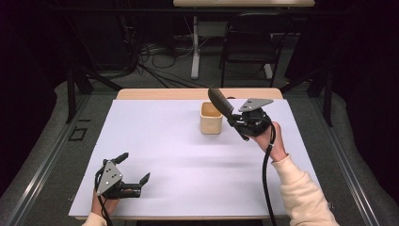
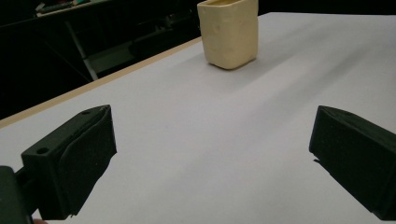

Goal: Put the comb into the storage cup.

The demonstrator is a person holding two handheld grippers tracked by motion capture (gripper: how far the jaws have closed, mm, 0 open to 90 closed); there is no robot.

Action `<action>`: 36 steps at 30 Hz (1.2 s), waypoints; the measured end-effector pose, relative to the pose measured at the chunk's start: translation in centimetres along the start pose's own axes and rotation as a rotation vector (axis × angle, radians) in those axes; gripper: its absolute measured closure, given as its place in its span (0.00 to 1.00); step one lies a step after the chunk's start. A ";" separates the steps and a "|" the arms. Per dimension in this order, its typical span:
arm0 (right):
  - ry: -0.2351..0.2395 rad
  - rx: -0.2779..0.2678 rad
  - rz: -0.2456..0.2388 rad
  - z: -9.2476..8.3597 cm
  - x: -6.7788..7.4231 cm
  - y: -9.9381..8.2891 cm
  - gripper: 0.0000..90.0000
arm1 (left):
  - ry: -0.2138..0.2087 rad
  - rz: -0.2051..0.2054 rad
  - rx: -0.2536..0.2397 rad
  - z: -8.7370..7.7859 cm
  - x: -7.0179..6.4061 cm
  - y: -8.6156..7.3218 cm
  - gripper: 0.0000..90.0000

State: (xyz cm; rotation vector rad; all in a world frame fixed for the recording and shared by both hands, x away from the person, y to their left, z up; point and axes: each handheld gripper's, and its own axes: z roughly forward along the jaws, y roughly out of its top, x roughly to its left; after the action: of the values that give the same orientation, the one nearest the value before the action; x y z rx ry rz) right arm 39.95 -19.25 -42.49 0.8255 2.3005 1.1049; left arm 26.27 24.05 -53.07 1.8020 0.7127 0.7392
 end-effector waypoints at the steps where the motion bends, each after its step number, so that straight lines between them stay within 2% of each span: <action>1: -0.002 -0.007 0.001 0.0 -0.1 0.3 0.80 | -0.001 0.002 0.000 0.0 0.0 0.0 0.01; 9: -0.001 -0.010 -0.010 0.1 -0.2 1.3 0.80 | -0.010 0.002 0.000 0.1 0.0 0.0 0.01; 18: 0.002 -0.031 0.001 0.5 -0.3 2.4 0.80 | -0.010 0.000 -0.002 0.2 0.0 0.0 0.01; 36: -0.001 -0.047 -0.006 1.3 -0.2 3.8 0.80 | -0.011 0.002 -0.001 0.1 0.0 0.0 0.01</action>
State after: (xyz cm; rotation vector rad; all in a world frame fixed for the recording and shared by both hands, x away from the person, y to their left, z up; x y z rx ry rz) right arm 42.15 -16.81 -40.10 0.8012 2.2660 1.1512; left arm 26.38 23.97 -53.08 1.8047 0.7027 0.7305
